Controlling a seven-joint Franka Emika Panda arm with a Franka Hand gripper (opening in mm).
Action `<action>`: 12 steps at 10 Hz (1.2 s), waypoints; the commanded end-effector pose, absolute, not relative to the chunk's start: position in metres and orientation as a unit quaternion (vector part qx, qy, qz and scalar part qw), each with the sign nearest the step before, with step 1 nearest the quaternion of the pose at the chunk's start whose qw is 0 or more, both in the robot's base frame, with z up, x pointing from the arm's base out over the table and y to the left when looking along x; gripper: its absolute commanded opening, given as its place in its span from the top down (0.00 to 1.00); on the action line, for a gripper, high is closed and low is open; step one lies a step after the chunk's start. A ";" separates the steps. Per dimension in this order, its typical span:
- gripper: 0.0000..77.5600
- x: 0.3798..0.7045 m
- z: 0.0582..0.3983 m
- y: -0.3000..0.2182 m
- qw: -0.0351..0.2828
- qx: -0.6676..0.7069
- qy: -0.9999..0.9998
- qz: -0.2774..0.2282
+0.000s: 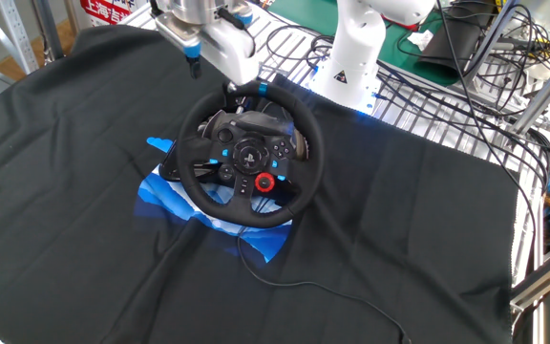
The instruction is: Rotate the steering wheel 90 degrees clockwise
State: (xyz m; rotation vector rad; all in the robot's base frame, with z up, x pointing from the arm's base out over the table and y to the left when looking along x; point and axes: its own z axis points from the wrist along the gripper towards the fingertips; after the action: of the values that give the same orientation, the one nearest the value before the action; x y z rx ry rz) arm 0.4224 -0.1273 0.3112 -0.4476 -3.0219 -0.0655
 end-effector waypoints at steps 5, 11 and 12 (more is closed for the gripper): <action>0.00 0.426 0.306 -0.131 0.096 -0.479 -0.863 -0.131; 0.00 0.429 0.294 -0.129 0.103 -0.475 -0.862 -0.146; 0.00 0.429 0.291 -0.128 0.103 -0.473 -0.863 -0.147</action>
State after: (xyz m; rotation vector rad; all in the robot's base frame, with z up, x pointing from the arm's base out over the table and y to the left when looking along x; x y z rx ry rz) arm 0.4253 -0.1290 0.3036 -1.1489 -2.7157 -0.2844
